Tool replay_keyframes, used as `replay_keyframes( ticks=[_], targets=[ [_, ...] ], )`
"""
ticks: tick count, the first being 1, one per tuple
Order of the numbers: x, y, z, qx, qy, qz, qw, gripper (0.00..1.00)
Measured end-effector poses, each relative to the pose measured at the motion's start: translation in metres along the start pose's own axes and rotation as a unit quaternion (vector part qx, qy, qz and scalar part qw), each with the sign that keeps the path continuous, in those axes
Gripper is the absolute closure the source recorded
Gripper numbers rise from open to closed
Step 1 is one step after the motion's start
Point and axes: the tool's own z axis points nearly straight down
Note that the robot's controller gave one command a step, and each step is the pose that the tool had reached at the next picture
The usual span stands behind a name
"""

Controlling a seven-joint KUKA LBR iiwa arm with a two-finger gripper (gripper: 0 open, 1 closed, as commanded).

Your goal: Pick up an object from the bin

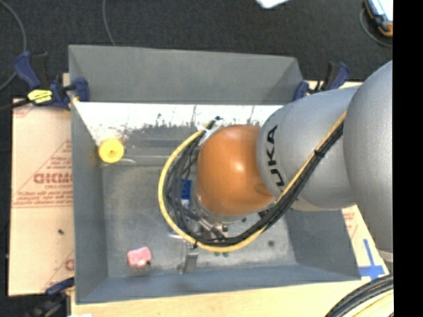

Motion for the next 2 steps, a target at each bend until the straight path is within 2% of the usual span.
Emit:
replay_keyframes(
  ticks=[1,2],
  targets=[
    [-0.002,-0.001,-0.004,-0.001,-0.0040,0.002,1.0000,0.00],
    [-0.006,-0.045,0.037,0.000,-0.0017,-0.056,0.9984,0.00]
  ],
)
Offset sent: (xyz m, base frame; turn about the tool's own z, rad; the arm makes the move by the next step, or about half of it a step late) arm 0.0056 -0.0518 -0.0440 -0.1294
